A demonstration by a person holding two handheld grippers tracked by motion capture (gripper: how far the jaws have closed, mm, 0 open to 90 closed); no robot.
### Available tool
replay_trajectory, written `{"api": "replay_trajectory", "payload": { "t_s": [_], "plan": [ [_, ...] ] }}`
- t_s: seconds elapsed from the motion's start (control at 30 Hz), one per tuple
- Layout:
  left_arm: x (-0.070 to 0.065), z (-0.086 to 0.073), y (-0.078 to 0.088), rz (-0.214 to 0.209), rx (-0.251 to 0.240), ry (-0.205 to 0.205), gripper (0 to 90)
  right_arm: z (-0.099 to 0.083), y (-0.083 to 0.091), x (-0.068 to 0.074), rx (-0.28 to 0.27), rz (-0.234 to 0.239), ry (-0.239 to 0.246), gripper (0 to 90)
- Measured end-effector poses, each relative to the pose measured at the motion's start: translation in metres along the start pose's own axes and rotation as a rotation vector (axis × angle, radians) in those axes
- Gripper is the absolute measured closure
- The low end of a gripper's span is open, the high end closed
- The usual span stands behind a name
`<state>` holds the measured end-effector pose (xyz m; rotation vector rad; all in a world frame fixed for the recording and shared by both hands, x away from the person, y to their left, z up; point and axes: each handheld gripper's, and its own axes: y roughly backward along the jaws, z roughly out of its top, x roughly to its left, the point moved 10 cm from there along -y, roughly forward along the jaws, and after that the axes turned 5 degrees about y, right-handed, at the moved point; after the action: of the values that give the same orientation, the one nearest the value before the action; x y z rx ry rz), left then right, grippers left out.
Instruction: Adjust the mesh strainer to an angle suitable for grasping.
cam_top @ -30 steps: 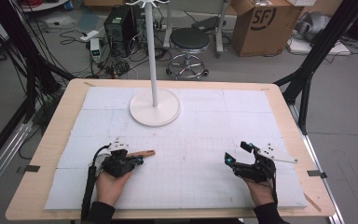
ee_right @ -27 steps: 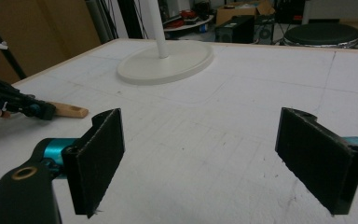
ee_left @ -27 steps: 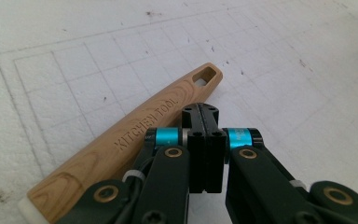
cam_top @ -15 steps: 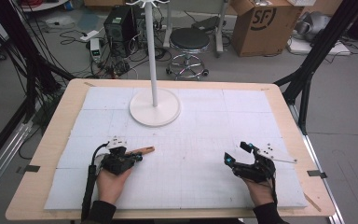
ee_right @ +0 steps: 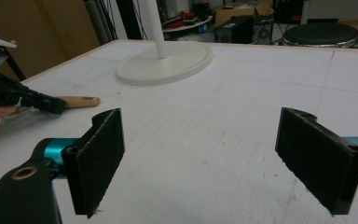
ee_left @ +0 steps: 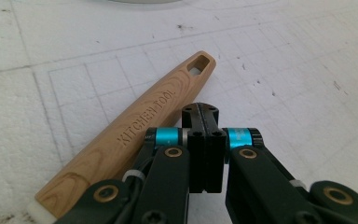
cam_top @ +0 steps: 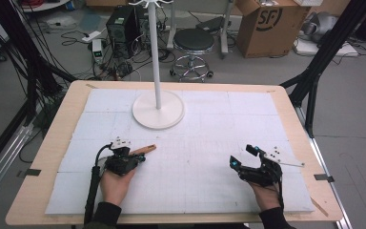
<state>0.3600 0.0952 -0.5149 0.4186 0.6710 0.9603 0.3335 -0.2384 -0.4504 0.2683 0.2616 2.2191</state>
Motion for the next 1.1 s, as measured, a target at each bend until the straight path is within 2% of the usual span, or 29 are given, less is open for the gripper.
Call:
{"api": "replay_trajectory", "payload": {
  "t_s": [0.4, 0.57, 0.67, 0.73, 0.8, 0.83, 0.9, 0.97, 1.1],
  "plan": [
    [0.006, 0.005, -0.001, 0.026, -0.025, 0.031, 90.0, 0.001, 0.0, 0.0, -0.004, 0.001, 0.0, 15.2],
    [0.005, 0.005, 0.001, 0.016, -0.028, 0.031, 90.0, 0.001, 0.002, 0.0, -0.008, 0.0, -0.003, 15.2],
    [0.001, 0.004, 0.004, 0.002, -0.024, 0.008, 90.0, 0.002, 0.003, 0.0, -0.012, 0.0, 0.002, 15.2],
    [-0.002, 0.006, 0.01, -0.002, -0.043, -0.016, 90.0, 0.002, 0.004, 0.0, -0.013, -0.003, -0.001, 15.2],
    [-0.005, 0.01, 0.019, -0.036, -0.081, -0.027, 74.6, 0.002, 0.006, -0.003, -0.017, -0.01, 0.0, 15.2],
    [-0.004, 0.012, 0.023, -0.029, -0.099, -0.034, 69.7, 0.002, 0.007, -0.003, -0.017, -0.011, -0.003, 15.2],
    [-0.001, 0.017, 0.034, -0.042, -0.127, -0.038, 62.3, 0.001, 0.008, -0.004, -0.017, -0.015, -0.004, 15.2],
    [0.002, 0.017, 0.035, -0.041, -0.126, -0.043, 53.3, 0.001, 0.008, -0.004, -0.016, -0.016, -0.004, 15.2],
    [0.009, 0.019, 0.042, -0.041, -0.126, -0.092, 48.8, 0.0, 0.007, -0.003, -0.012, -0.015, 0.0, 15.1]
  ]
}}
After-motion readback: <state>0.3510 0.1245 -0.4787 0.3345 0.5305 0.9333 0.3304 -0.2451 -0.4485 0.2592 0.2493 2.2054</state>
